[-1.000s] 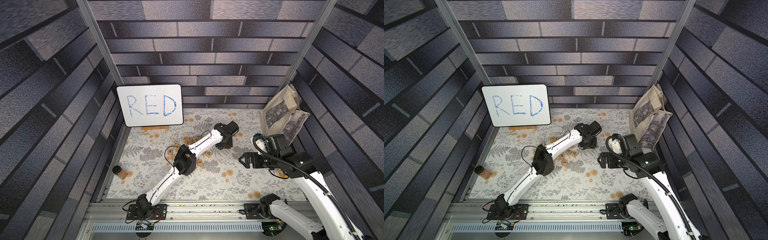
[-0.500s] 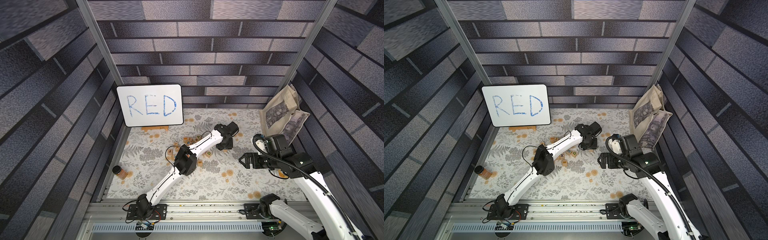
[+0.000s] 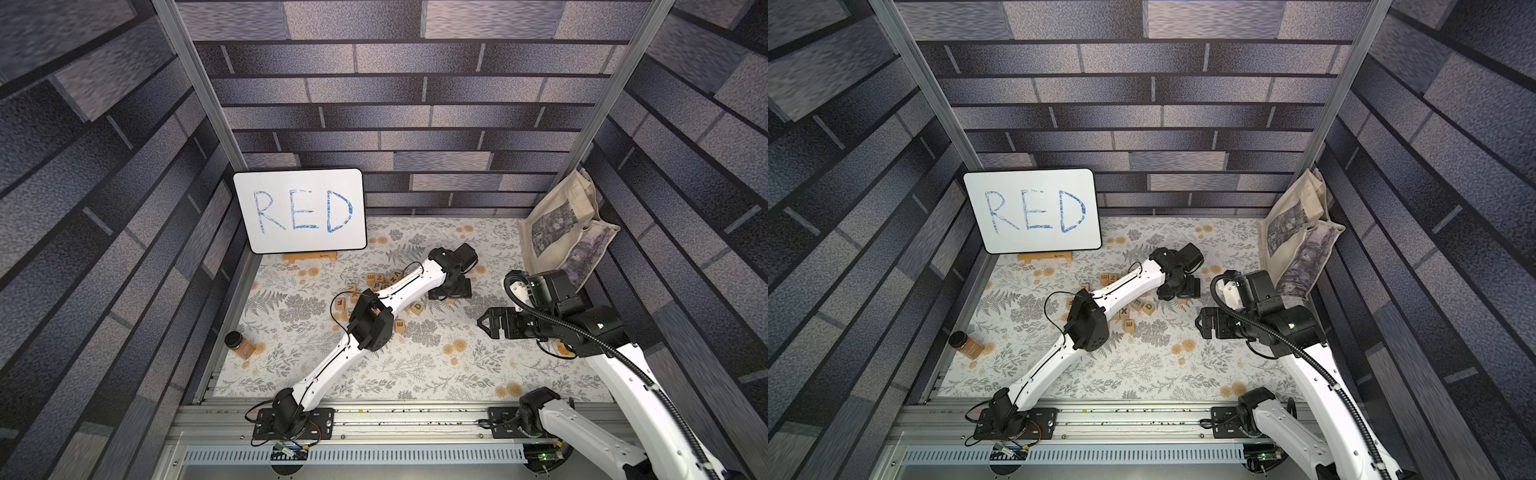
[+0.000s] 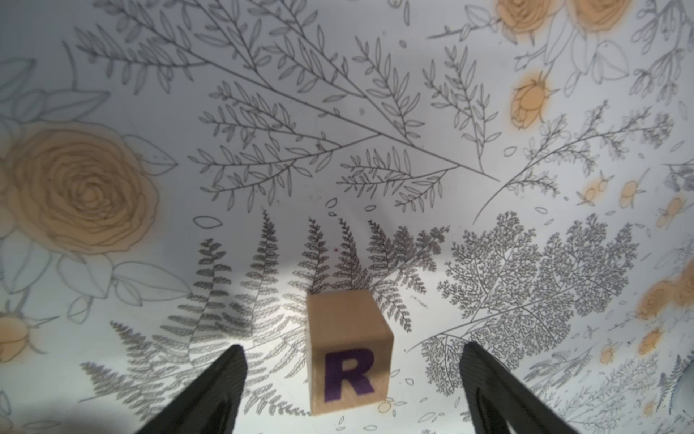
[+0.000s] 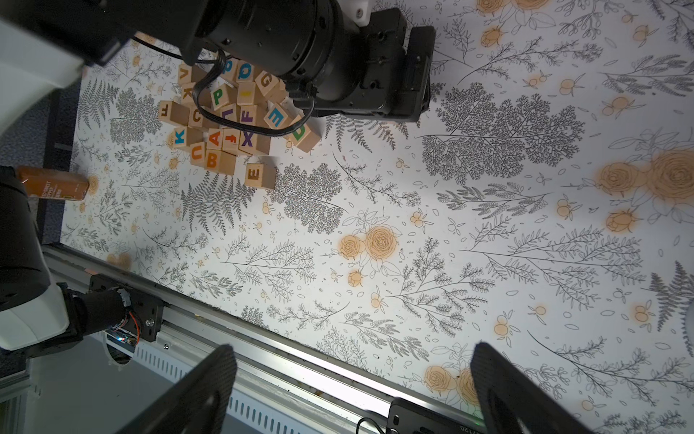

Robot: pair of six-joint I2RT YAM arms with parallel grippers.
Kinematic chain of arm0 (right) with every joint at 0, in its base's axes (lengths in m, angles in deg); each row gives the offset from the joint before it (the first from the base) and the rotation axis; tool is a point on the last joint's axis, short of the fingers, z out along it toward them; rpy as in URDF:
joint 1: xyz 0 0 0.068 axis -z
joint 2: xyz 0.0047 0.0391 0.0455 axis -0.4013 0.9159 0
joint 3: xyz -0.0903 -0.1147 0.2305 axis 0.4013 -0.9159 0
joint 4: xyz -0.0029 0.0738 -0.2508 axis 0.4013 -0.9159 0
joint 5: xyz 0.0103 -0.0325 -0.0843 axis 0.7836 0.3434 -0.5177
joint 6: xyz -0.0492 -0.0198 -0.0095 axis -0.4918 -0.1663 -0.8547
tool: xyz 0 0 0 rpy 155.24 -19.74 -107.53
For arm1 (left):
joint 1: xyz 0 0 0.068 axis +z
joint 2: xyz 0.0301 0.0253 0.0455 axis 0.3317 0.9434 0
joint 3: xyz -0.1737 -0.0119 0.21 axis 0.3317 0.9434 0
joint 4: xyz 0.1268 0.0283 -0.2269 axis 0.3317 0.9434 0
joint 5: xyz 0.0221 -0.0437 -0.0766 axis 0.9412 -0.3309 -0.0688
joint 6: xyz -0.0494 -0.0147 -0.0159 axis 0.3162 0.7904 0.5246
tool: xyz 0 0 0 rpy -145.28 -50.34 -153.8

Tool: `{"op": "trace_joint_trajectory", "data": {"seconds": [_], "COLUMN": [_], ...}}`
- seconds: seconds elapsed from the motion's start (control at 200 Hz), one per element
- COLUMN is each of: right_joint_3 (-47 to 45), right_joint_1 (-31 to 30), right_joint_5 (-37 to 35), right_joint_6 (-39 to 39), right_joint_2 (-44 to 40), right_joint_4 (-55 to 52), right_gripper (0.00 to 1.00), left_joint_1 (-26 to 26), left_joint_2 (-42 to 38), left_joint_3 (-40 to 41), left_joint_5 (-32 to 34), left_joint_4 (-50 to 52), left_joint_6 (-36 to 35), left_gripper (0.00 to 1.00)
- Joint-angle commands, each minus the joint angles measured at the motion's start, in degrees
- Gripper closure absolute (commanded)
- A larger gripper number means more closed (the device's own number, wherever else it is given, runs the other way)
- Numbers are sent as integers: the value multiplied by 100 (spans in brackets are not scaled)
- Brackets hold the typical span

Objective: Assemble the uppercase word "red" with letter blocks
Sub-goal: Place the letter block at the center of the board, then pick up the letter block from the center of the board.

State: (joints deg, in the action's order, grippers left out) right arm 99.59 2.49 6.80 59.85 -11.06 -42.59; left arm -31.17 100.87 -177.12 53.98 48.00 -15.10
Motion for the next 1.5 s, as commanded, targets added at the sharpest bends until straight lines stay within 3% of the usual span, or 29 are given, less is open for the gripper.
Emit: {"op": "trace_joint_trajectory", "data": {"seconds": [0.0,0.396,0.556,0.736,1.132,1.493], "right_joint_3": [-65,-353,-465,-652,-889,-961], "right_joint_1": [43,42,43,43,34,-129], "right_joint_5": [111,473,630,826,1178,1275], "right_joint_6": [115,462,651,904,1231,1382], "right_joint_2": [12,154,174,179,337,679], "right_joint_4": [116,620,841,1113,1580,2044], "right_gripper": [0,0,0,0,0,0], "left_joint_1": [4,104,123,154,350,384], "left_joint_2": [-628,-1255,-1720,-2591,-5061,-6565], "left_joint_3": [-139,-81,344,1576,5327,7142], "left_joint_5": [129,432,529,613,713,1003], "left_joint_4": [250,658,617,119,-1417,-1638], "left_joint_6": [-93,-230,-244,-143,419,776], "left_gripper": [0,0,0,0,0,0]}}
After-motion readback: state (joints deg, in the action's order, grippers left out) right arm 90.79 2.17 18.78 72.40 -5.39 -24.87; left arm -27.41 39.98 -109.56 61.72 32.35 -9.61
